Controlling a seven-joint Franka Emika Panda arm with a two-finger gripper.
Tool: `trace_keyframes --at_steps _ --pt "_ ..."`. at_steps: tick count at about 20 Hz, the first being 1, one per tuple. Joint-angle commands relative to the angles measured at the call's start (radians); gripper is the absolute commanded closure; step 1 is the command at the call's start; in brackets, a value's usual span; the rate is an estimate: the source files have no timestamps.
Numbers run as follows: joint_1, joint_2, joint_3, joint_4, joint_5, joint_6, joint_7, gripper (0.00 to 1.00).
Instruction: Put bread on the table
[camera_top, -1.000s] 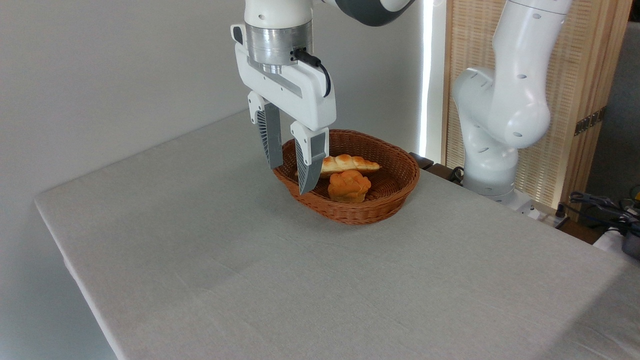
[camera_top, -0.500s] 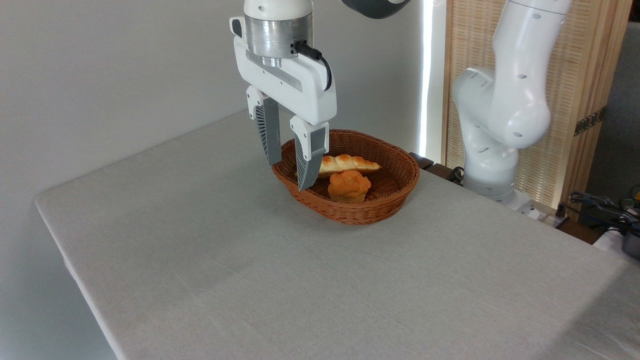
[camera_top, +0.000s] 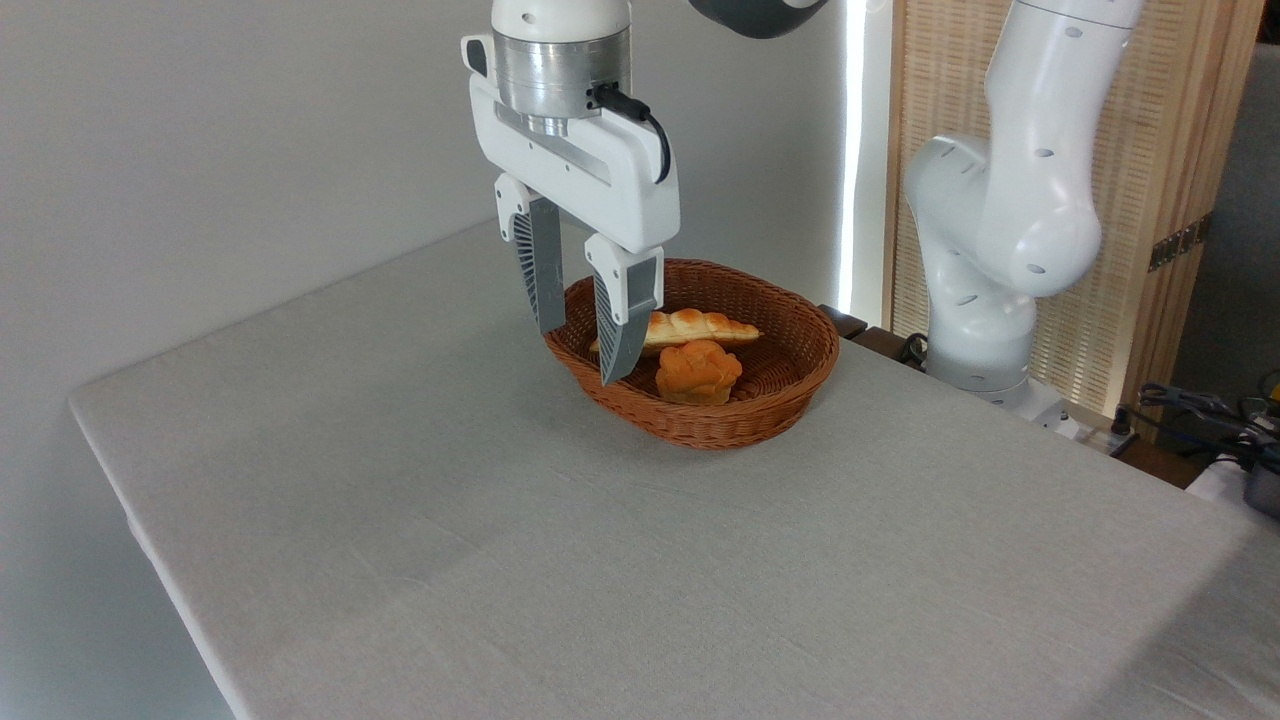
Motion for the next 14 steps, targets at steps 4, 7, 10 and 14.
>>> trace_keyframes --at_steps 4,7,10,14 --pt "0.173 0.012 -0.125 0.023 -0.027 -0.027 0.025 0.0" --pt "0.256 0.023 -0.201 0.023 -0.044 -0.025 0.033 0.0" --pt "0.325 0.023 -0.243 0.023 -0.084 -0.025 0.056 0.0" --pt "0.354 0.023 -0.266 0.028 -0.086 -0.025 0.067 0.0"
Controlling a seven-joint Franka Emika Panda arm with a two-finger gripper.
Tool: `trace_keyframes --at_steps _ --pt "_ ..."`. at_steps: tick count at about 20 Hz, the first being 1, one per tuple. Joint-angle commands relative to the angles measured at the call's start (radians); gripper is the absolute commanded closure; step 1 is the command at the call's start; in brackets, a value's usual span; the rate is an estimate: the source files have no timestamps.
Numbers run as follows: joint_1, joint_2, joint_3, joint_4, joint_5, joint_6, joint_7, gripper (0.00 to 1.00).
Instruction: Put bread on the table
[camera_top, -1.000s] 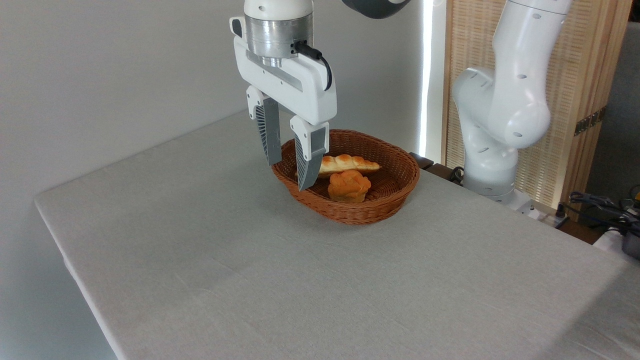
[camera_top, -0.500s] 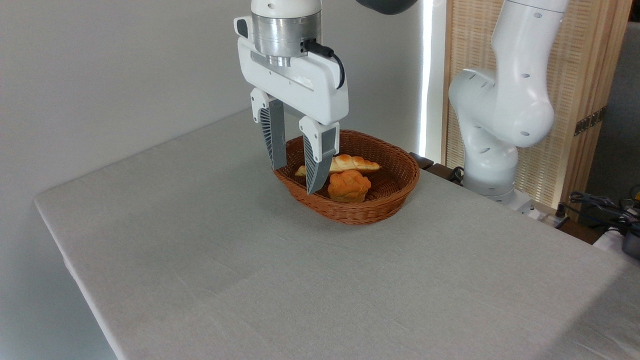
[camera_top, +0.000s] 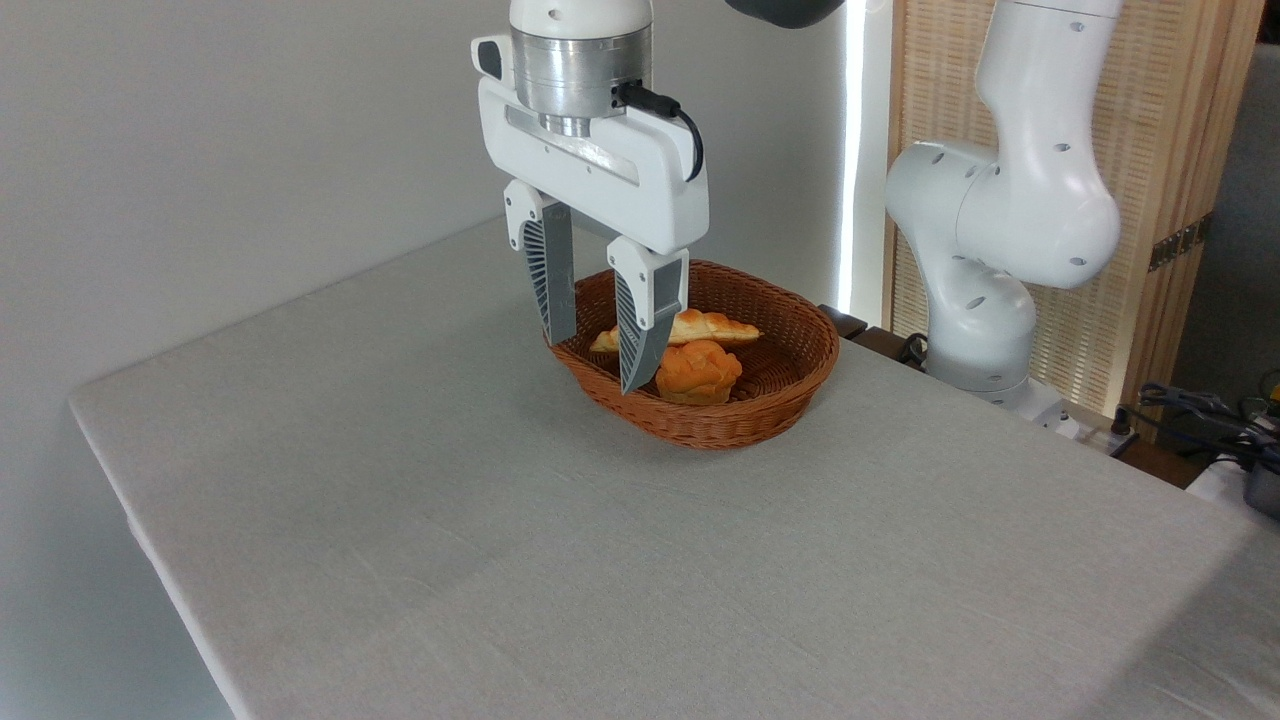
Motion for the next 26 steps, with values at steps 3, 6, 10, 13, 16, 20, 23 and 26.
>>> trace_keyframes --at_steps 3,6,10,13,16,20,23,26 --pt "0.024 0.01 -0.018 0.029 -0.018 -0.027 0.022 0.0" --pt "0.022 0.012 -0.021 0.028 -0.018 -0.045 0.022 0.0" --pt "0.022 0.015 -0.022 0.028 -0.018 -0.082 0.025 0.0" --pt "0.021 0.015 -0.023 0.024 -0.018 -0.084 0.056 0.0" --pt "-0.011 0.013 -0.023 0.018 -0.018 -0.084 0.073 0.0" --pt "-0.099 0.002 -0.023 -0.003 -0.018 -0.105 0.151 0.0" --pt "-0.142 -0.005 -0.023 -0.023 -0.018 -0.162 0.269 0.0" --pt "-0.179 -0.013 -0.023 -0.052 -0.018 -0.209 0.39 0.0"
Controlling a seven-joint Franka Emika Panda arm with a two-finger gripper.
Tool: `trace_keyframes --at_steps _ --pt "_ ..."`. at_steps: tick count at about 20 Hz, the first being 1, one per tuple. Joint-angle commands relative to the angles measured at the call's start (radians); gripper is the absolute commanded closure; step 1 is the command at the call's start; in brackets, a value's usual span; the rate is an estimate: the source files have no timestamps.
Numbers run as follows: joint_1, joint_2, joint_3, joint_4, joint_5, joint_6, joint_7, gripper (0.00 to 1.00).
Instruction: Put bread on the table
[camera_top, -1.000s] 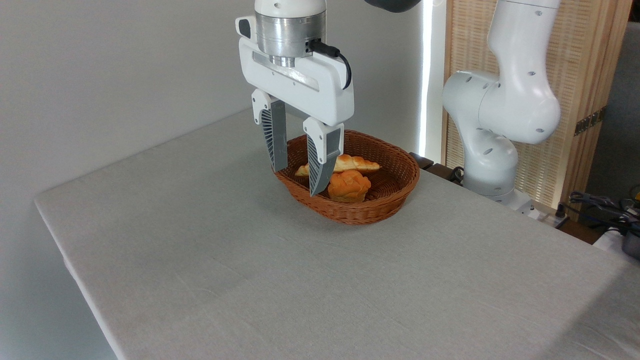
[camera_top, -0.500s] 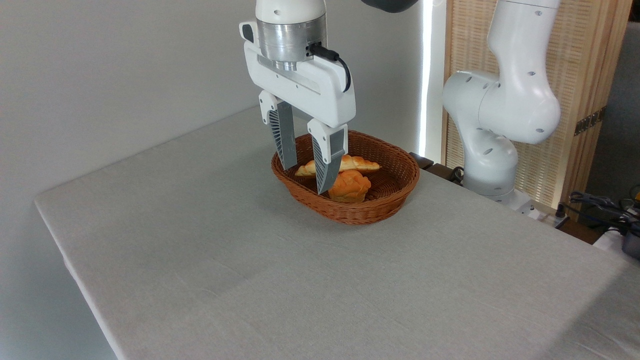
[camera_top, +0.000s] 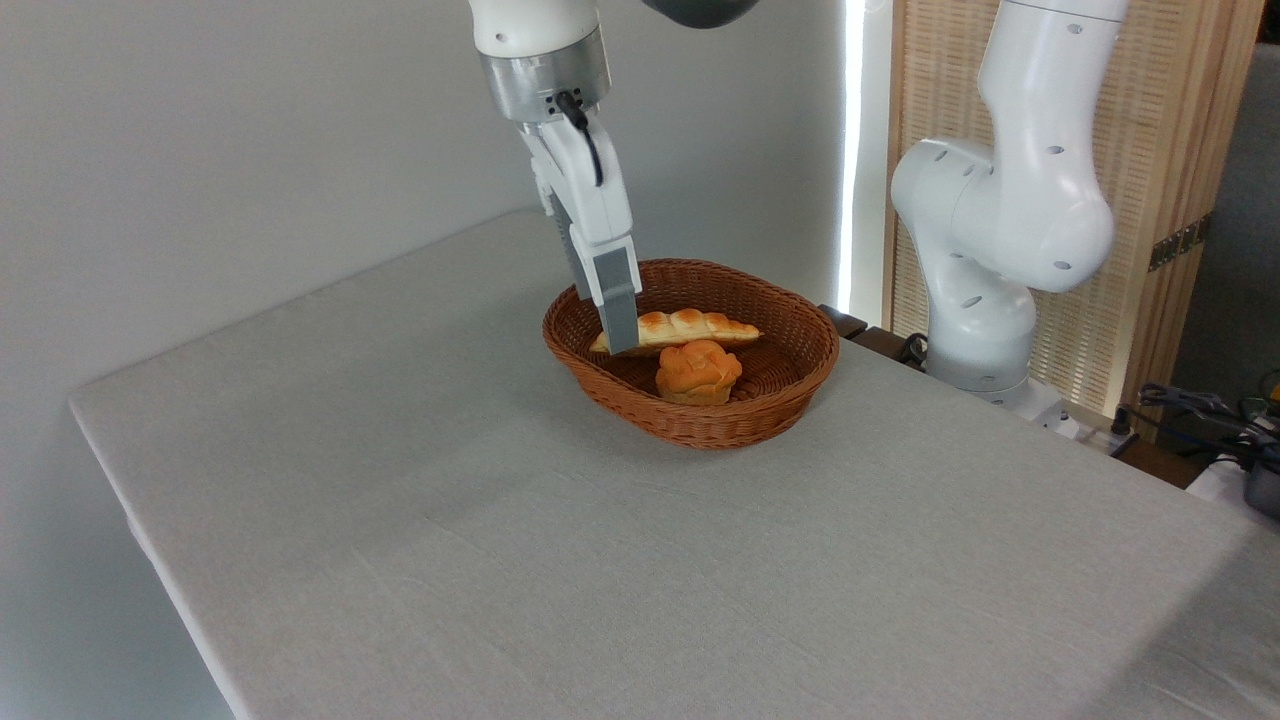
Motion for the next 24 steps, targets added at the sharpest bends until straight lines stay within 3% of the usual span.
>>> trace_keyframes --at_steps 1,7,10,18,24 --pt "-0.048 -0.021 0.011 -0.049 -0.014 -0.045 0.137 0.0" --pt "-0.206 -0.02 0.011 -0.115 -0.017 -0.046 0.14 0.0" --pt "-0.257 -0.006 -0.001 -0.13 -0.015 -0.044 0.132 0.0" --pt "-0.258 0.077 -0.116 -0.139 -0.014 -0.009 0.129 0.0" --pt "-0.26 0.121 -0.127 -0.141 -0.008 0.03 0.128 0.0"
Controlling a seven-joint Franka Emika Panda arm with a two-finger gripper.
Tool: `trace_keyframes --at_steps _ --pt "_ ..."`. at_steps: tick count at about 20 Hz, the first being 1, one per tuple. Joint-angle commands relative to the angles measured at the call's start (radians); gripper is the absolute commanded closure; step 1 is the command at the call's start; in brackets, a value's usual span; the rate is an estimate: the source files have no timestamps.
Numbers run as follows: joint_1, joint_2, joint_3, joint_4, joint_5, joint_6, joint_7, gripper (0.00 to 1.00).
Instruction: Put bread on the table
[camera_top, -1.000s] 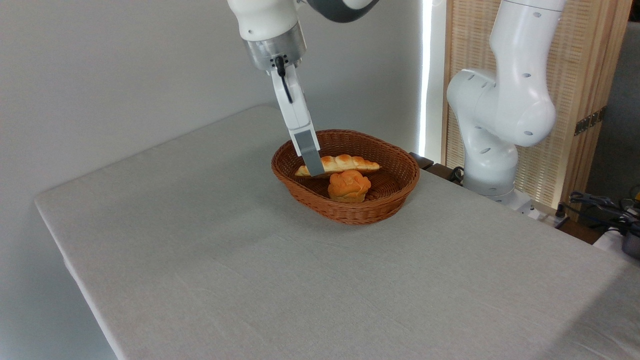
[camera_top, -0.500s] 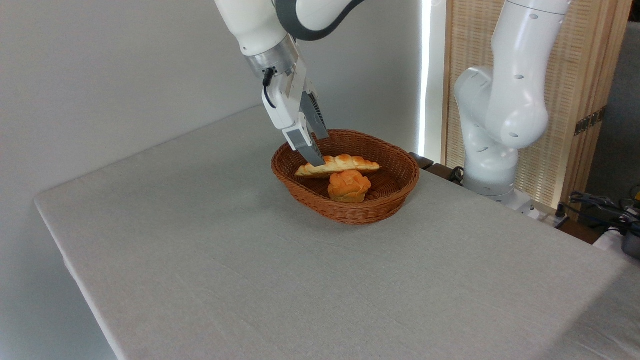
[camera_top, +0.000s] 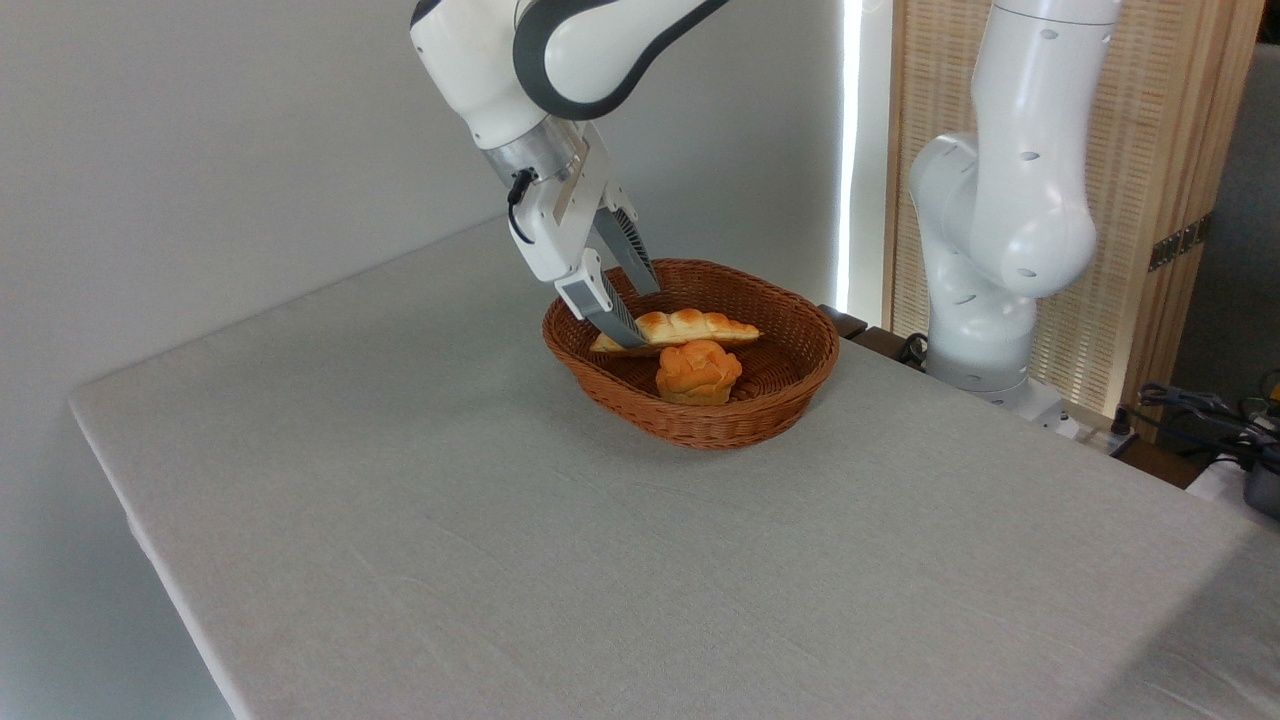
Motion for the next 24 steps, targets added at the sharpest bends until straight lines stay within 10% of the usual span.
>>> trace_keyframes --at_steps 1,15,19,24 --pt "-0.001 0.02 0.001 0.001 -0.006 0.03 0.007 0.0" --pt "-0.001 0.025 -0.1 0.004 -0.007 0.024 -0.172 0.03" --pt "0.004 0.023 -0.1 0.004 -0.001 0.016 -0.165 0.7" --pt "0.008 0.022 -0.097 0.004 -0.001 0.016 -0.166 0.79"
